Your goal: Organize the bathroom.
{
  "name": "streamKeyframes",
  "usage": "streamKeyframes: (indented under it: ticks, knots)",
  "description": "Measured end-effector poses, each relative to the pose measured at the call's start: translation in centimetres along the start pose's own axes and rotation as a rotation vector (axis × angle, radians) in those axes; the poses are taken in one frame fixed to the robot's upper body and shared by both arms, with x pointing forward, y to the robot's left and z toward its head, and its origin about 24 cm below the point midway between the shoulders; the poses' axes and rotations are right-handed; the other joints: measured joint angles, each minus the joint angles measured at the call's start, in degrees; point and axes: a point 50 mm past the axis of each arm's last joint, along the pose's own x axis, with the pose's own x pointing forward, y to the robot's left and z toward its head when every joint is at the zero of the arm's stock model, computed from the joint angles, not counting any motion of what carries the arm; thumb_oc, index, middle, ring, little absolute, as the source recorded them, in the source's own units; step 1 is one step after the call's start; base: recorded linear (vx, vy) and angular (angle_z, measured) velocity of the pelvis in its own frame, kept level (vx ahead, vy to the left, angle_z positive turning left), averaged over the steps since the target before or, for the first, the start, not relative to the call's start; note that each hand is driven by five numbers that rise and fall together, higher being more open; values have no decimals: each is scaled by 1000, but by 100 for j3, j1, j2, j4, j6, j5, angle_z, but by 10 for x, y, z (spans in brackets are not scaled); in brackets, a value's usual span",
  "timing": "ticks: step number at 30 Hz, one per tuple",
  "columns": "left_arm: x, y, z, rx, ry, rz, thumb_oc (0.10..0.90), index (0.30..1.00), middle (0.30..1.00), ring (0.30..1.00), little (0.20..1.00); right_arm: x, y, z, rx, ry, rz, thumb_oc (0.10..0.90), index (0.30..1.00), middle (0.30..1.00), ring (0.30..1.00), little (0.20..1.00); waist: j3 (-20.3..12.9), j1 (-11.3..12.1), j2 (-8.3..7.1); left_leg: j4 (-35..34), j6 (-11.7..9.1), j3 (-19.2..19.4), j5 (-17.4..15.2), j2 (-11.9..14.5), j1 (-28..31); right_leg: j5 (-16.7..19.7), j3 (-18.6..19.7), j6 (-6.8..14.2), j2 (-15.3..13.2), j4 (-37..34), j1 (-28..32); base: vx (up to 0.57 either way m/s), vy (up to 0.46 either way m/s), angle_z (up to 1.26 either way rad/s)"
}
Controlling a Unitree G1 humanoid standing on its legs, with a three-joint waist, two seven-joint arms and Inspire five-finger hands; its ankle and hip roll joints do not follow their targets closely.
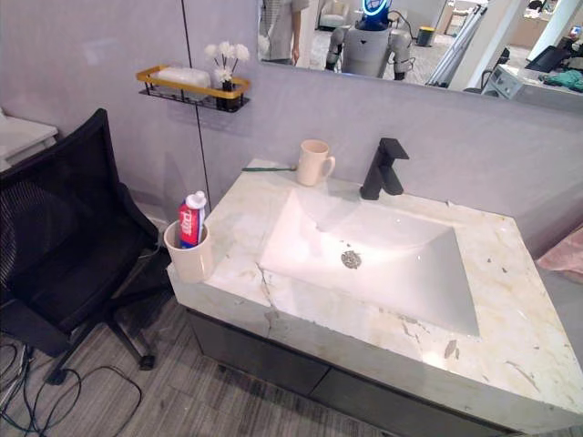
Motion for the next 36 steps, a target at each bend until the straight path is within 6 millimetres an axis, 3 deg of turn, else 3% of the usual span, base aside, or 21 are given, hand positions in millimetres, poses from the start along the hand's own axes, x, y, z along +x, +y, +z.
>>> streamKeyframes:
  ticks: [9,17,20,21,22,23,24,25,26,27,28,29,31,33,34,36]
  knots:
    - [0,-1,-6,5,39,-4,800,900,900,900,900,-1,-5,-1,-62,22,-48,800,900,900,900,900,-109,115,115,-15,-45,10,-16,48,-1,-86,5,-27,44,173,-105,2,-12,0]
    - [1,-1,-9,26,54,4,800,900,900,900,900,0,-1,-9,-55,63,-48,800,900,900,900,900,-269,66,19,-43,-58,128,17,52,85,-142,64,-32,72,324,-194,46,-50,-10]
    - [1,2,-15,10,69,45,800,900,900,900,900,1,5,-7,-84,61,-22,800,900,900,900,900,-290,120,-16,71,-183,537,-41,167,115,-335,17,-197,128,880,-620,-14,-183,-67]
    - [1,9,-26,0,100,67,800,900,900,900,900,3,18,-1,-84,49,6,800,900,900,900,900,-274,248,-228,655,-432,618,-184,393,38,-515,-469,-492,207,1703,-915,-78,-234,-111]
    - [0,31,-25,-32,95,118,800,900,900,900,900,4,33,-14,-82,87,46,800,900,900,900,900,-325,321,-675,1956,-543,-60,-267,471,-433,-614,-696,-775,183,1785,-1006,-67,-97,-92]
    - [-1,34,-18,-39,65,128,800,900,900,900,900,4,34,-15,-94,94,49,800,900,900,900,900,-311,373,-726,2662,-517,-557,-286,563,-788,-646,-665,-935,200,1772,-992,-104,-16,-75]
    - [-1,27,-3,-28,8,126,800,900,900,900,900,4,29,-13,-125,101,29,800,900,900,900,900,-269,478,-636,3584,-334,-1251,-539,551,-1329,-539,-517,-910,339,1601,-989,-36,72,-76]
    - [-1,17,8,-16,-27,107,800,900,900,900,900,4,22,-3,-154,86,3,800,900,900,900,900,-227,629,-551,3719,-200,-1756,-827,225,-1612,-283,-276,-859,473,1351,-925,-17,83,-102]
    - [-2,12,15,-19,-45,91,800,900,900,900,900,4,17,2,-173,84,-14,800,900,900,900,900,-163,708,-442,3472,-109,-1977,-947,-14,-1582,-186,-105,-872,513,1187,-902,160,137,-174]
    - [-2,3,21,-32,-57,65,800,900,900,900,900,3,8,18,-179,58,-42,800,900,900,900,900,-49,900,-299,2531,31,-2046,-995,-354,-1407,-120,44,-868,562,961,-876,148,101,-185]
    - [-1,-1,19,-50,-50,56,800,900,900,900,900,2,6,24,-187,43,-50,800,900,900,900,900,-13,943,-202,2046,129,-2117,-938,-482,-1289,1,-14,-847,584,838,-870,151,105,-224]
    - [0,-3,7,-92,-21,47,800,900,900,900,900,2,6,31,-212,28,-58,800,900,900,900,900,13,964,-77,1338,206,-2482,-886,-590,-1023,101,77,-830,731,763,-832,35,28,-175]
    - [1,-1,1,-118,0,58,800,900,900,900,900,3,12,25,-218,30,-43,800,900,900,900,900,-10,1008,53,1324,288,-2423,-544,-449,-1002,265,-86,-688,819,671,-770,47,34,-126]
    - [0,2,9,-75,-33,74,800,900,900,900,900,3,12,13,-185,72,-36,800,900,900,900,900,-20,973,-51,1120,286,-2430,-545,-440,-1007,214,-146,-604,792,465,-780,63,24,-21]
    - [0,7,11,-72,-37,87,800,900,900,900,900,4,16,6,-183,93,-29,800,900,900,900,900,-23,902,-217,948,293,-2387,-500,-514,-925,215,-256,-591,682,314,-819,60,5,12]
    - [1,8,8,-111,-23,87,800,900,900,900,900,3,14,-2,-178,110,-29,800,900,900,900,900,76,901,-206,982,385,-2252,-448,-457,-885,270,-324,-542,663,280,-728,65,-7,7]
